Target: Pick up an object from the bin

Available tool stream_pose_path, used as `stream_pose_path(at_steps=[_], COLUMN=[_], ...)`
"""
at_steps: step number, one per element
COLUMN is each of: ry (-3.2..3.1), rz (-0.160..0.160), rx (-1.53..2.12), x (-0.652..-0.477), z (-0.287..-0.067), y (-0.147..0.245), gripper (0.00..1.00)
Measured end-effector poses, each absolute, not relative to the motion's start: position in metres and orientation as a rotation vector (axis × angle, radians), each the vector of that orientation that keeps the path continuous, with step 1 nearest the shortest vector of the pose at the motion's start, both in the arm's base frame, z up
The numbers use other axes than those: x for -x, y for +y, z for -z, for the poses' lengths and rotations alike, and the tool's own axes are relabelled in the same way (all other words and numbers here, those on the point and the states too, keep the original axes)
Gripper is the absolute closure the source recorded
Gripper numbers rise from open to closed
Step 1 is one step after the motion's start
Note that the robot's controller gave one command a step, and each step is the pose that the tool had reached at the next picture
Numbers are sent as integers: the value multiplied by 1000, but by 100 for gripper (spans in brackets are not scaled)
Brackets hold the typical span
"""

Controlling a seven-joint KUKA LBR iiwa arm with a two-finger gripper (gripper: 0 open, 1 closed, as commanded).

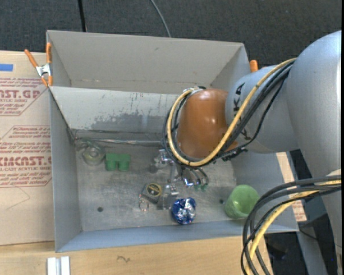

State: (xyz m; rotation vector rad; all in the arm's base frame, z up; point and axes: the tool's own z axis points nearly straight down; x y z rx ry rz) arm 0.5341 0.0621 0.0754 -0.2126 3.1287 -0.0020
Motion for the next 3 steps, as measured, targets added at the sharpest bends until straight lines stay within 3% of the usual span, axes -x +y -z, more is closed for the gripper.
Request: stream_pose_path(at_steps=[1,2,3], ry=[3105,3114,3093], rz=[0,-1,0], rx=[367,367,500], x=[-507,-506,-499], z=[-74,-74,-250], y=[85,85,86], gripper=[0,100,100])
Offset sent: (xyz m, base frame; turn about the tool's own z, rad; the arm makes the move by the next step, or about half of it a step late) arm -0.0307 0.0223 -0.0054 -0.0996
